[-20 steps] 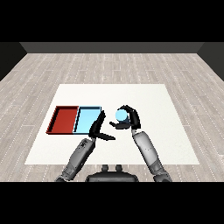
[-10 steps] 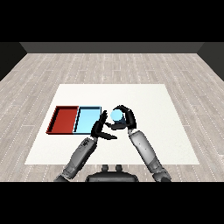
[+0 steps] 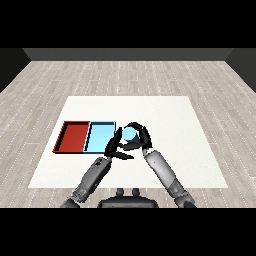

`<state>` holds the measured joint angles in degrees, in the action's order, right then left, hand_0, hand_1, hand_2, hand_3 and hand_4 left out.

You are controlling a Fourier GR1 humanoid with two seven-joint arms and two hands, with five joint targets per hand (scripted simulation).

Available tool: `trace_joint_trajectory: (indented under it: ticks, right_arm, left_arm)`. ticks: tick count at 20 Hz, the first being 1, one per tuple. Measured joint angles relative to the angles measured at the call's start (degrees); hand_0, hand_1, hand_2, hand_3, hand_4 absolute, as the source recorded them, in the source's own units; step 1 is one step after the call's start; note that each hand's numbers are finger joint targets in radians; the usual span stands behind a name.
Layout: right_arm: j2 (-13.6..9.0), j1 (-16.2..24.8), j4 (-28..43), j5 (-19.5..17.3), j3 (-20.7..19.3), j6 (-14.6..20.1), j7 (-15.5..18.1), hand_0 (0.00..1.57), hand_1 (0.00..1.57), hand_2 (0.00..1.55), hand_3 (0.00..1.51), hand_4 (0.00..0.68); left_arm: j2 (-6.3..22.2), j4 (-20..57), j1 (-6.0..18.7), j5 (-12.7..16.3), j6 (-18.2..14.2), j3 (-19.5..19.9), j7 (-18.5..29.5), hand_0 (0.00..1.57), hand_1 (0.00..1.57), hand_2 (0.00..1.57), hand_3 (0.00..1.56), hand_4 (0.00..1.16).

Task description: Pick the blue can and put it in the blue box

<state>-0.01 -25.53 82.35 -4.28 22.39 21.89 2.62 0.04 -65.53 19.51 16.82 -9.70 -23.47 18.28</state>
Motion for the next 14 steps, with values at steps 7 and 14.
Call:
trace_joint_trajectory:
  ticks: [7, 14]
  right_arm:
    - [0.0, -0.4, -1.0, 5.3, 2.1, 3.0, 1.5, 1.46, 1.46, 1.45, 1.39, 0.589]
    - [0.0, -1.9, -2.7, 10.0, 3.8, 5.0, 3.5, 1.47, 1.47, 1.46, 1.39, 0.601]
  left_arm:
    - [0.0, 1.8, 2.5, 3.7, -3.1, -3.8, 1.7, 0.0, 0.0, 0.0, 0.0, 0.0]
    - [0.0, 2.9, 4.9, 7.4, -5.2, -6.7, 2.7, 0.0, 0.0, 0.0, 0.0, 0.37]
